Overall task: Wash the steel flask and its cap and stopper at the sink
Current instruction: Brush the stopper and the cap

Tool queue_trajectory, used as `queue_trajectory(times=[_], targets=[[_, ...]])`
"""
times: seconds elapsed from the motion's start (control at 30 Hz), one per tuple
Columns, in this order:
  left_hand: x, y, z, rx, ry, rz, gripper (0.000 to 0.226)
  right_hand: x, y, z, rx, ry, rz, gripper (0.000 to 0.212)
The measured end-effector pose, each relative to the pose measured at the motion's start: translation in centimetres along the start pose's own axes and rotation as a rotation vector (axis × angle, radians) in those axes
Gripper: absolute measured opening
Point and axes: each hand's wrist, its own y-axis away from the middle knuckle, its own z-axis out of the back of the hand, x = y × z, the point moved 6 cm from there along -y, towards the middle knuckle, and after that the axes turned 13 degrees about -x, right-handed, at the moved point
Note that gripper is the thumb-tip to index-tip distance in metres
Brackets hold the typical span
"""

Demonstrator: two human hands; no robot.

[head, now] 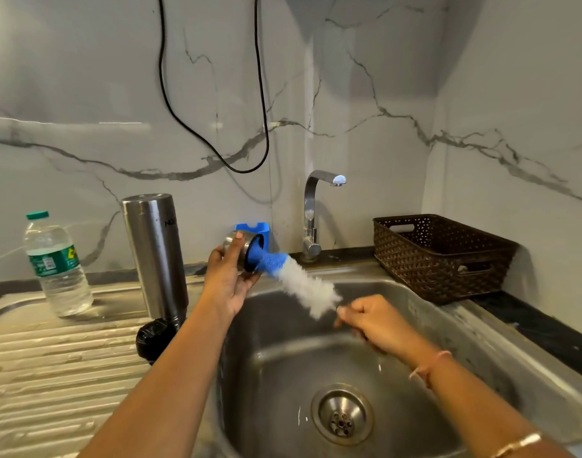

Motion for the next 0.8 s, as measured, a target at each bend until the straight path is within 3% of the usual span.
queue_trajectory(times=[0.03,0.07,0.13,0.17,0.27,0.3,0.37,0.43,0.5,0.53,0.57,0.63,0.73,0.8], targets=[[-0.2,-0.1,0.0,0.024,0.017,0.002,0.042,-0.6,0.7,-0.8,0.151,-0.24,-0.201,0.028],[-0.3,-0.1,0.0,0.045,0.032,0.014,0.047,-0.8,1.2,-1.2,0.229,-0.362,-0.292,0.028],[-0.2,0.0,0.1,0.04,0.022,0.021,0.053,-0.9,1.3,-1.0,0.2,-0.313,-0.245,0.028],[-0.3,-0.1,0.4,0.009,0.009,0.012,0.053,-0.7,1.1,-0.6,0.132,-0.147,-0.135,0.028],[-0.7,-0.1,1.1,-0.096,0.019,-0.008,0.051,0.9,0.6,0.8,-0.114,0.654,0.347,0.027],[-0.9,-0.2,1.3,-0.114,0.035,-0.003,0.052,1.4,0.5,1.4,-0.218,0.802,0.434,0.027],[-1.0,-0.1,1.4,-0.115,0.046,0.011,0.053,2.3,0.6,2.2,-0.37,0.828,0.519,0.026],[-0.9,0.2,1.2,-0.064,0.041,0.025,0.05,1.8,0.1,2.3,-0.256,0.507,0.39,0.028],[-0.7,0.6,0.9,-0.006,0.072,0.075,0.044,0.1,0.7,0.8,0.117,-0.059,-0.042,0.03],[-0.7,0.7,0.8,0.012,0.084,0.1,0.039,0.0,1.4,0.4,0.215,-0.233,-0.179,0.03],[-0.6,0.9,0.8,0.015,0.084,0.113,0.034,-0.1,1.8,0.3,0.247,-0.272,-0.205,0.03],[-0.4,0.8,1.0,-0.015,0.061,0.109,0.029,0.2,1.4,0.8,0.126,0.0,-0.022,0.031],[-0.1,0.5,1.6,-0.095,0.022,0.096,0.037,2.7,0.7,2.5,-0.366,0.757,0.525,0.031],[0.1,0.4,1.7,-0.12,0.023,0.095,0.046,3.6,1.1,2.7,-0.55,0.827,0.692,0.035]])
